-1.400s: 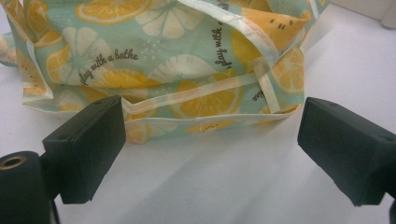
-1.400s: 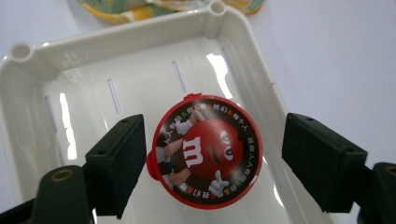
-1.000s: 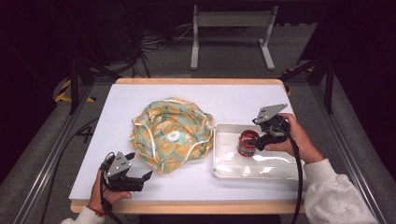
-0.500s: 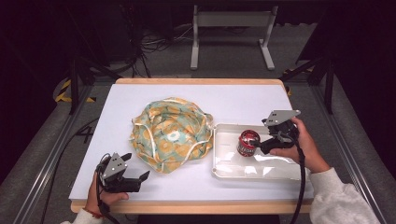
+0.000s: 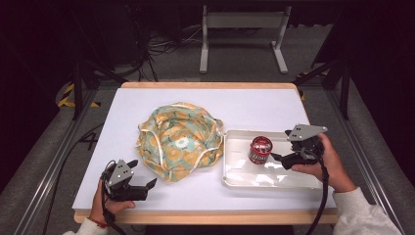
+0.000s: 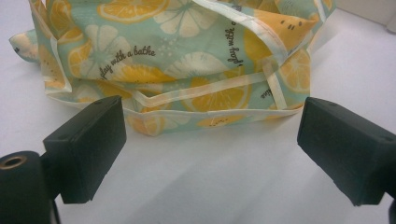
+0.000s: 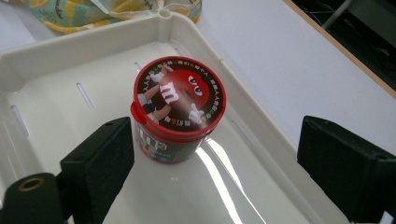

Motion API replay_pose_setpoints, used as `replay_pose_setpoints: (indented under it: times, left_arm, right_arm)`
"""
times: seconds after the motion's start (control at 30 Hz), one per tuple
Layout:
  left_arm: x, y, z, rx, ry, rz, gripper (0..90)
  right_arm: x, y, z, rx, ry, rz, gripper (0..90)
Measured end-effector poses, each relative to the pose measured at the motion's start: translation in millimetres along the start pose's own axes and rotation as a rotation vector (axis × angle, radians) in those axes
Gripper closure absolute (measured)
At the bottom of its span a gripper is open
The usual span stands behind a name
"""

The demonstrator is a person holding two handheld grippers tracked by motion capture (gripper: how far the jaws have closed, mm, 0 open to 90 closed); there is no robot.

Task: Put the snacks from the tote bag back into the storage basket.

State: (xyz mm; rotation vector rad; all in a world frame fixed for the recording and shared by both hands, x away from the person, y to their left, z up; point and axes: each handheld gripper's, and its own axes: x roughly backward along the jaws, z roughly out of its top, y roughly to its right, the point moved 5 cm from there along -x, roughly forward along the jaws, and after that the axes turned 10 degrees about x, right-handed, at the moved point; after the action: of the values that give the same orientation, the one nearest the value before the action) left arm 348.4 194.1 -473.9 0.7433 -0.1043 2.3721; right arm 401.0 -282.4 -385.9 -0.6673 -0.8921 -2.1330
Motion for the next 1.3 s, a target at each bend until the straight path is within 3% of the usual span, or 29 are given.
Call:
replay_pose_setpoints:
  times: [0.5, 0.7, 1.07, 1.17, 1.3]
  left_arm:
    - [-1.7, -0.3, 0.1, -0.003, -0.009, 0.0, 8.7]
    - [-2.1, -0.2, 0.3, -0.006, -0.005, 0.001, 8.7]
    - [-3.2, 0.6, 0.5, -0.012, -0.012, -0.003, 8.7]
    - [-3.3, 0.6, 1.1, -0.015, -0.009, -0.001, 8.7]
    - [-3.5, 0.5, 1.5, -0.012, -0.006, -0.002, 8.7]
  right_arm:
    - [6.2, -12.3, -28.1, -0.002, 0.011, -0.021, 10.6]
    - [8.5, -14.2, -40.7, -0.023, 0.026, -0.06, 9.8]
    - [17.4, -15.3, -67.7, -0.093, 0.045, -0.116, 7.0]
    - [20.5, -14.7, -75.9, -0.14, 0.052, -0.158, 5.6]
    - [25.3, -17.1, -83.9, -0.158, 0.067, -0.183, 5.9]
